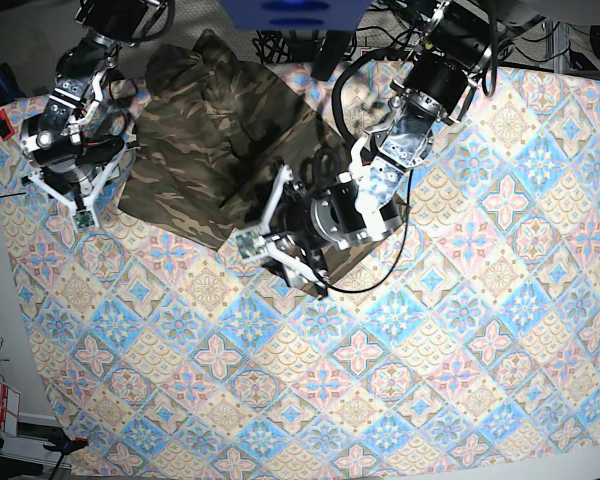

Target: Fold the T-shirt properly

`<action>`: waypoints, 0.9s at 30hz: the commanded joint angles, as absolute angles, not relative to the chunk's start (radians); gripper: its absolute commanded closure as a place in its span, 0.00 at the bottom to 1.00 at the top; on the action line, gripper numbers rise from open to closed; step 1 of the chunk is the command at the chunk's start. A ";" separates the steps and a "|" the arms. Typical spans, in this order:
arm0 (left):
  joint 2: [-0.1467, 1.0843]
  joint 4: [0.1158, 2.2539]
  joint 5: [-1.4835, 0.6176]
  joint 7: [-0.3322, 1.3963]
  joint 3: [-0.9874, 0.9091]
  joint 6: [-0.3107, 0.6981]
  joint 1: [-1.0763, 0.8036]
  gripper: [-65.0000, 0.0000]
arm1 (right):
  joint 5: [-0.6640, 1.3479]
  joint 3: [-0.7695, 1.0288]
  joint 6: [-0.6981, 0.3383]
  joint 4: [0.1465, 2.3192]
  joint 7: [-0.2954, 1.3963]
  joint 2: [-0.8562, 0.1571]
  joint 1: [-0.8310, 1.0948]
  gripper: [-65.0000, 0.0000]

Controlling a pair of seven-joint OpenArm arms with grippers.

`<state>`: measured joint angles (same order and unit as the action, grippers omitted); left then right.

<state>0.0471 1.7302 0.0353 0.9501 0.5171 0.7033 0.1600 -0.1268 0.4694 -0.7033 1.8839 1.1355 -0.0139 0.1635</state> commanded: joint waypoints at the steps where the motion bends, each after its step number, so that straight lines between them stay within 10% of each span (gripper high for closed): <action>1: 0.045 1.750 0.030 0.943 0.481 0.698 0.173 0.42 | -0.131 0.509 -0.698 1.922 1.129 -0.022 0.154 0.54; 6: 0.076 1.748 0.042 0.943 0.404 0.698 0.174 0.42 | -0.127 0.677 -0.698 1.943 1.193 -0.002 0.104 0.33; 22: 0.163 1.728 0.044 0.935 0.392 0.698 0.162 0.42 | -0.117 0.863 -0.698 1.939 1.380 0.157 0.147 0.33; 27: 0.202 1.635 0.048 0.935 0.390 0.698 0.170 0.42 | 0.179 0.816 -0.698 1.937 1.396 0.157 0.202 0.33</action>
